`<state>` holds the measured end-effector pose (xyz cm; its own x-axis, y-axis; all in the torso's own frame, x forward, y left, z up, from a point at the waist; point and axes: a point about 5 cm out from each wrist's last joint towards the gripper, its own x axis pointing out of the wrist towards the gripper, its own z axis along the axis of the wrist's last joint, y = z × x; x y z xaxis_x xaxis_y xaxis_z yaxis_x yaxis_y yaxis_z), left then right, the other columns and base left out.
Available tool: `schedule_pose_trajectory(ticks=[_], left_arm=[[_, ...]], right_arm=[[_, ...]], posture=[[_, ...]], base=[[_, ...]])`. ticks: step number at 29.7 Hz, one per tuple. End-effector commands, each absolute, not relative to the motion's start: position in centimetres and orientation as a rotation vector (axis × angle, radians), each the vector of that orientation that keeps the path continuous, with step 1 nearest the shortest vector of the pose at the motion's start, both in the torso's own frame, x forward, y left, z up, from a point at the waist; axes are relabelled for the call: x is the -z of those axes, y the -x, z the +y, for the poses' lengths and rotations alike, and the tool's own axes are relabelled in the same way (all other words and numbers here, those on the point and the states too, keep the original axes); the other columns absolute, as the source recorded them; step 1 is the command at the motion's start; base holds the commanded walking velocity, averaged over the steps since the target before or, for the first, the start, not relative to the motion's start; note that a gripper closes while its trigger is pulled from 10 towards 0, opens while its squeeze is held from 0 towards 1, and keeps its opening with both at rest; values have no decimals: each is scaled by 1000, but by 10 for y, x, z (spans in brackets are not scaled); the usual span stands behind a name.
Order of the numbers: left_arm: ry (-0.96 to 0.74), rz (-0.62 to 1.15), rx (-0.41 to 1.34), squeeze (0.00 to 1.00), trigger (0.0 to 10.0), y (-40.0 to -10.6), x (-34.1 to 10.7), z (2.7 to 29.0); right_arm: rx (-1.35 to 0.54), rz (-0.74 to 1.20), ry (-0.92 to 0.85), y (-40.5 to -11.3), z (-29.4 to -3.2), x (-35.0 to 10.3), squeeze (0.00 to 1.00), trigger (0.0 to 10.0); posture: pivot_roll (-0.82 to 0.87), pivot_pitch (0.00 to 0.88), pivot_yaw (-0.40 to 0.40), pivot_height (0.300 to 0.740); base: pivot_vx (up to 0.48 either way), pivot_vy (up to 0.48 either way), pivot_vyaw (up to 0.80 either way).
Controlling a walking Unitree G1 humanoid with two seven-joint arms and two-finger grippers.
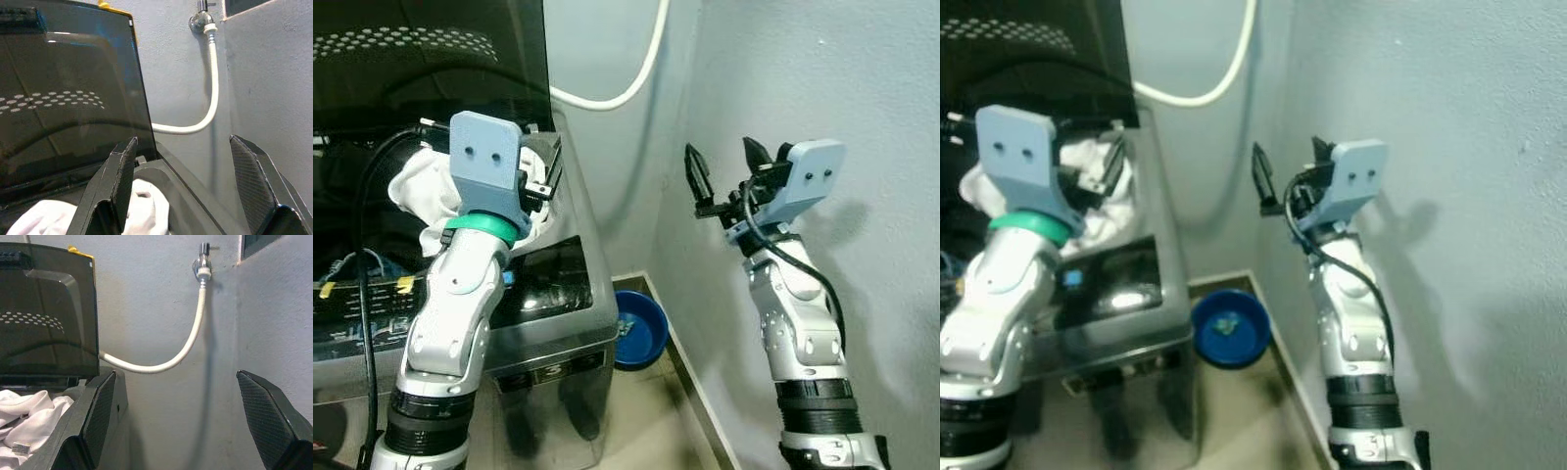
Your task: Clothes washing
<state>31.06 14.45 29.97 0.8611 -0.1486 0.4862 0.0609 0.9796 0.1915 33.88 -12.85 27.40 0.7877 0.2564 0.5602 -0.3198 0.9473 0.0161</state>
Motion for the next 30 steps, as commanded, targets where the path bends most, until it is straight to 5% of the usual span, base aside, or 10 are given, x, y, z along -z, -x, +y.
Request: schedule_pose_trajectory(ticks=[1, 6, 21, 30], left_arm=[[-181, -520, 105, 0, 10000, -311, -299, 145], [-184, -516, 103, 0, 10000, -311, -298, 146], [-187, -507, 90, 0, 10000, -313, -299, 147], [-194, -514, 100, 0, 10000, -313, -300, 145]], right_arm=[[-320, -601, -113, -339, -127, -278, 0, 10000], [-321, -602, -112, -339, -126, -278, 0, 10000], [-321, -604, -114, -339, -125, -278, 0, 10000], [-318, -604, -113, -339, -126, -277, 0, 10000]], posture=[[48, 46, -59, 724], [48, 44, -57, 724], [46, 46, -51, 724], [44, 47, -49, 724]], base=[[0, 0, 0], [0, 0, 0], [0, 457, 0], [0, 0, 0]])
